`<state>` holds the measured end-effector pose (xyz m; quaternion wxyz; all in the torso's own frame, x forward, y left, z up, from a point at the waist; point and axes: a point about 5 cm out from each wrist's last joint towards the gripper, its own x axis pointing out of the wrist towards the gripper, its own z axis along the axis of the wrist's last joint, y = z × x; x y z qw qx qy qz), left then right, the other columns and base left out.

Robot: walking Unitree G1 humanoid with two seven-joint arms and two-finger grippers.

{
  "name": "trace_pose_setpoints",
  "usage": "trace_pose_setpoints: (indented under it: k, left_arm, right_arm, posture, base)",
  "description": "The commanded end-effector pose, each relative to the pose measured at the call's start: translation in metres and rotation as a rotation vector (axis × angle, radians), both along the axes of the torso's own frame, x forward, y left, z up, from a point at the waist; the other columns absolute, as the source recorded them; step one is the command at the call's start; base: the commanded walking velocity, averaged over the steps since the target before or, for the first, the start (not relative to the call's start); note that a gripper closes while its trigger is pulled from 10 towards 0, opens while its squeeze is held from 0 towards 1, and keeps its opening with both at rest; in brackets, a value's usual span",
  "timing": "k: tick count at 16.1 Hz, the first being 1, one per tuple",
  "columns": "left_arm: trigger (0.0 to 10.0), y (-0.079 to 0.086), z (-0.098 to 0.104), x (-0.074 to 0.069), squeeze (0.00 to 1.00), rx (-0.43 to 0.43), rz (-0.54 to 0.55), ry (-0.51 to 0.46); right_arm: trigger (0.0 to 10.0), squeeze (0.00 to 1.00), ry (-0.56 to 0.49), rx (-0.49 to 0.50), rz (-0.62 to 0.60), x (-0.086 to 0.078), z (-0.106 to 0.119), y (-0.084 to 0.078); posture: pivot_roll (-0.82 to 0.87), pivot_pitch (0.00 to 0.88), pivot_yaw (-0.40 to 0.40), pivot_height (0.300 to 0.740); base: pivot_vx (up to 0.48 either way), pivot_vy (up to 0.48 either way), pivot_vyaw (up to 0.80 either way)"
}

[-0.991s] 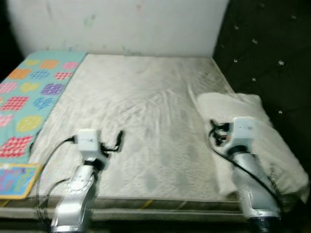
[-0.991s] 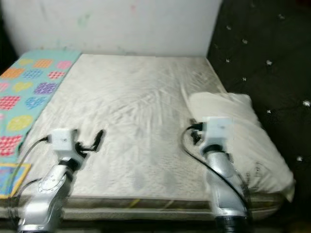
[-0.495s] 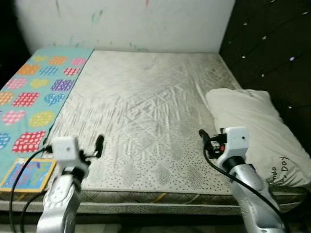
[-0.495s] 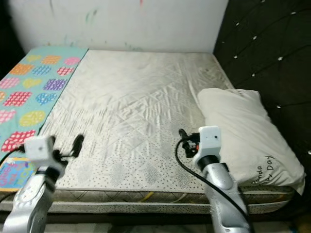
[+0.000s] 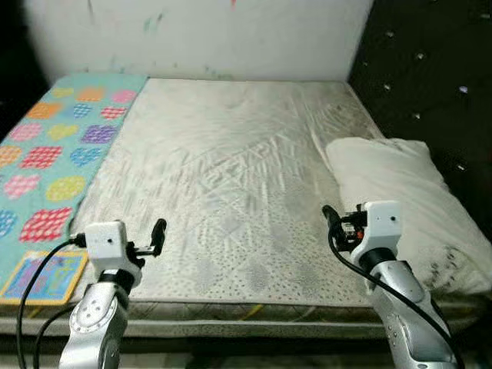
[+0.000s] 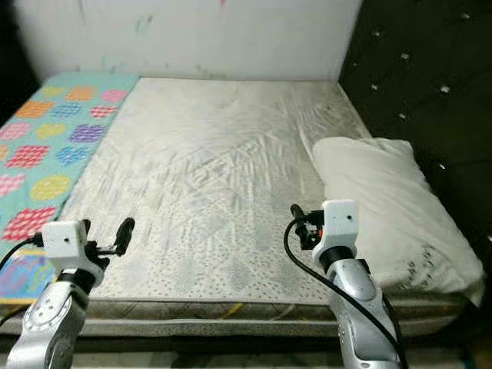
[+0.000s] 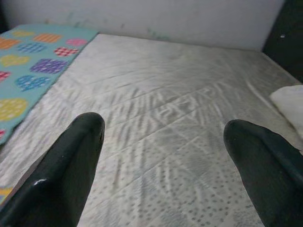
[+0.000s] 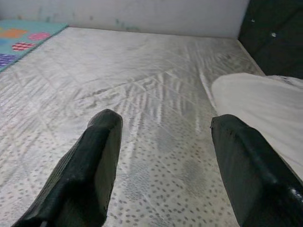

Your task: Clean up the room

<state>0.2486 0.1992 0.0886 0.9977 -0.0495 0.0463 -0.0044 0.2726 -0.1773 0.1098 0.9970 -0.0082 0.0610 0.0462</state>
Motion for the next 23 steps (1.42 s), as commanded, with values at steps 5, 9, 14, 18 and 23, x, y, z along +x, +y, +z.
trace_pose_setpoints:
  k: [5, 9, 14, 18, 23]
  left_arm:
    - [10.0, -0.0012, 0.0019, 0.0038, 0.00, 0.005, -0.013, -0.010]
    - [10.0, -0.0021, 0.0008, 0.0037, 0.00, 0.006, -0.017, -0.006]
    - [10.0, -0.0030, 0.0014, 0.0050, 0.00, 0.011, -0.023, -0.010]
    - [10.0, -0.0044, 0.0015, 0.0064, 0.00, 0.009, -0.023, -0.011]
    - [10.0, -0.0048, 0.0015, 0.0070, 0.00, 0.006, -0.024, -0.012]
  right_arm:
    - [10.0, 0.00, -0.015, -0.002, 0.002, 0.0005, 0.0053, 0.0000]
    - [10.0, 0.00, -0.017, -0.002, 0.008, 0.0025, 0.0052, 0.0016]
    - [10.0, 0.00, -0.021, -0.001, 0.016, 0.0045, 0.0059, 0.0033]
    - [10.0, 0.00, -0.024, 0.003, 0.024, 0.0068, 0.0062, 0.0042]
    - [10.0, 0.00, -0.024, -0.002, 0.021, 0.0073, 0.0057, 0.0038]
  posture:
    - [-0.14, 0.000, -0.012, 0.740]
    - [-0.14, 0.000, -0.013, 0.740]
    - [-0.14, 0.000, -0.013, 0.740]
    - [-0.13, 0.000, -0.017, 0.740]
    - [-0.14, 0.000, -0.014, 0.740]
  base:
    - [0.000, 0.476, -0.16]
    - [0.000, 0.480, 0.00]
    - [0.000, 0.480, 0.00]
    - [0.000, 0.480, 0.00]
    - [0.000, 0.480, 0.00]
